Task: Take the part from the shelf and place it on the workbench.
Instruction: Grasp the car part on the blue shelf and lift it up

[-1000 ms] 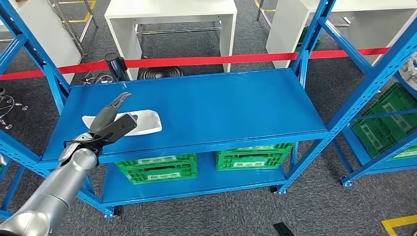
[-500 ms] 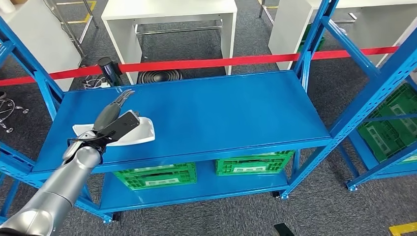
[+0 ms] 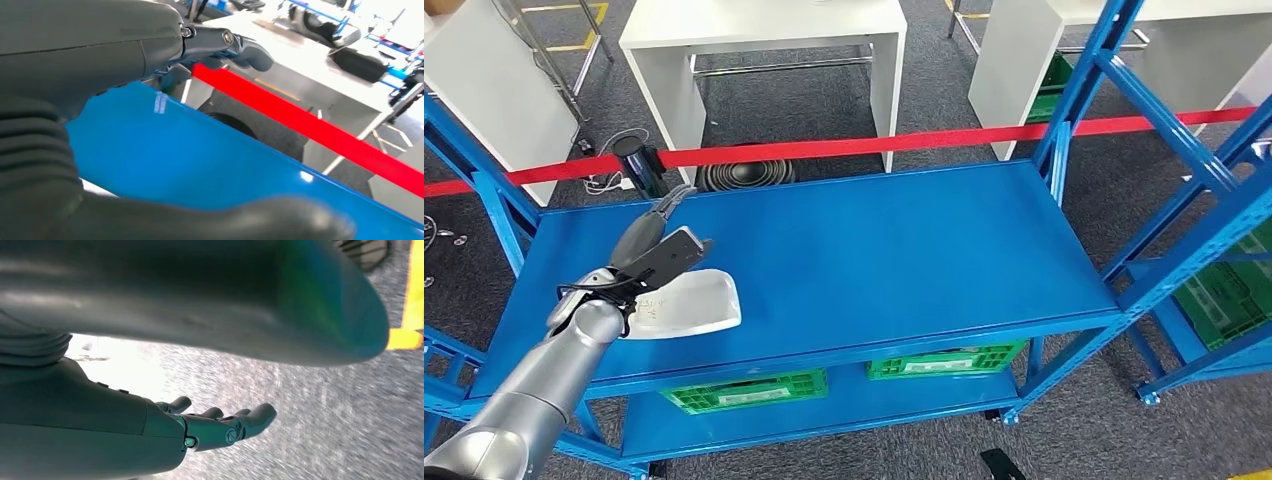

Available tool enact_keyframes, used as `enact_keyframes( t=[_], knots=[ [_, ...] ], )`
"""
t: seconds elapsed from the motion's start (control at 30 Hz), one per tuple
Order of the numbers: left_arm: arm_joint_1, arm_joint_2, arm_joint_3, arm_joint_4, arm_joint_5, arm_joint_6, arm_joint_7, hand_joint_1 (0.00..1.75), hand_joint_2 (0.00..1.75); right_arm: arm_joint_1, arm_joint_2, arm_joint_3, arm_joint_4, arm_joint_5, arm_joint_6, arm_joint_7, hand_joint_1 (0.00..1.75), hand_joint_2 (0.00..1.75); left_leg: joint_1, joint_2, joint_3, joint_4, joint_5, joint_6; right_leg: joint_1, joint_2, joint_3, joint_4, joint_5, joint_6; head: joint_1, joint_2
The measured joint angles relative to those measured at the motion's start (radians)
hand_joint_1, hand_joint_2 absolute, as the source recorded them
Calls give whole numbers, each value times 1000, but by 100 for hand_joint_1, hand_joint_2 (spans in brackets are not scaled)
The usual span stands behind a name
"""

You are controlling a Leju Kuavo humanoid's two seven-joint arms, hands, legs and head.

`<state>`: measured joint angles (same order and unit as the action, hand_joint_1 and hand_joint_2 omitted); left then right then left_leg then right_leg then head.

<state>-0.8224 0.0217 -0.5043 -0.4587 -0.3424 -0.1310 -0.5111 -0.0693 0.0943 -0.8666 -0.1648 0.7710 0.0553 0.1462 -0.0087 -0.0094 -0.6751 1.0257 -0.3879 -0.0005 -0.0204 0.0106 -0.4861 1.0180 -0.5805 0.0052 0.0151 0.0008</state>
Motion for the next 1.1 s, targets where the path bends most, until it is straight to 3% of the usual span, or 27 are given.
enact_keyframes(
  t=[0.07, 0.17, 0.2, 0.23, 0.27, 0.33, 0.4, 0.43, 0.57, 0.67, 0.83, 1.1],
  knots=[
    [-1, 5, 0, -2, 11, -9, -11, 0, 175, 0, 0, 0, 0, 1, 0, 0, 0, 0, 6, -1, 14, -11, -7, 11, 0, -4, -19, 47, -26, 9, 2, 0],
    [5, 8, 0, -2, 18, -19, -20, 0, 175, -1, -1, -1, 0, 2, 0, 0, 0, 0, 7, -1, 28, -14, -20, 21, 2, -6, -144, 246, -86, 14, 6, 0],
    [9, 9, 0, -2, 22, -24, -26, 0, 175, -1, -1, -1, 0, 2, 0, 0, 0, 0, 7, -1, 32, -13, -24, 21, 2, -6, -179, 285, -85, 14, 6, 0],
    [13, 9, 0, -1, 28, -31, -34, 0, 175, 0, -1, -1, 0, 3, 0, 0, 0, 0, 7, -2, 35, -10, -29, 21, 3, -6, -197, 289, -64, 14, 6, 0],
    [15, 10, 0, -2, 37, -41, -47, 0, 175, 1, -1, -2, 0, 3, 0, 0, 0, 0, 7, -3, 39, -7, -34, 19, 2, -6, -196, 254, -25, 13, 6, 0],
    [19, 15, 0, -6, 62, -66, -83, 0, 175, 1, -1, -4, 0, 6, 0, 0, 0, 0, 7, -5, 45, 4, -47, 12, 3, -7, -159, 127, 61, 9, 7, 0],
    [25, 26, 0, -14, 88, -94, -121, 0, 175, -1, -1, -6, 0, 8, 0, 0, 0, 0, 4, -7, 46, 11, -55, 2, 5, -6, -130, 46, 94, 0, 6, 0],
    [31, 34, 0, -20, 103, -110, -138, 0, 175, 0, -1, -7, 0, 8, 0, 0, 0, 0, 1, -7, 46, 12, -57, 1, 6, -5, -127, 40, 91, -4, 6, 0],
    [76, 69, 6, -69, 177, -177, -186, 0, 175, 3, 0, -13, 0, 9, 0, 0, 0, 0, -2, -6, 54, 4, -54, 18, 6, 0, -121, 34, 96, -10, 6, 0],
    [113, 92, 16, -127, 228, -214, -192, 0, 175, 3, 0, -18, 0, 9, 0, 0, 0, 0, -2, -5, 60, -4, -53, 15, 6, 1, -119, 34, 94, -16, 6, 0],
    [196, 124, 22, -291, 319, -295, -187, 0, 175, 4, 0, -32, 0, -4, -1, 3, 0, 0, -1, -5, 64, -11, -51, -10, 7, 0, -118, 34, 91, -22, 6, 0],
    [345, 166, 25, -575, 361, -319, -149, 0, 175, 7, 0, -56, 0, -16, -2, 6, 0, 0, -1, -5, 65, -11, -55, -17, 6, 0, -116, 31, 89, -23, 6, 0]
  ],
)
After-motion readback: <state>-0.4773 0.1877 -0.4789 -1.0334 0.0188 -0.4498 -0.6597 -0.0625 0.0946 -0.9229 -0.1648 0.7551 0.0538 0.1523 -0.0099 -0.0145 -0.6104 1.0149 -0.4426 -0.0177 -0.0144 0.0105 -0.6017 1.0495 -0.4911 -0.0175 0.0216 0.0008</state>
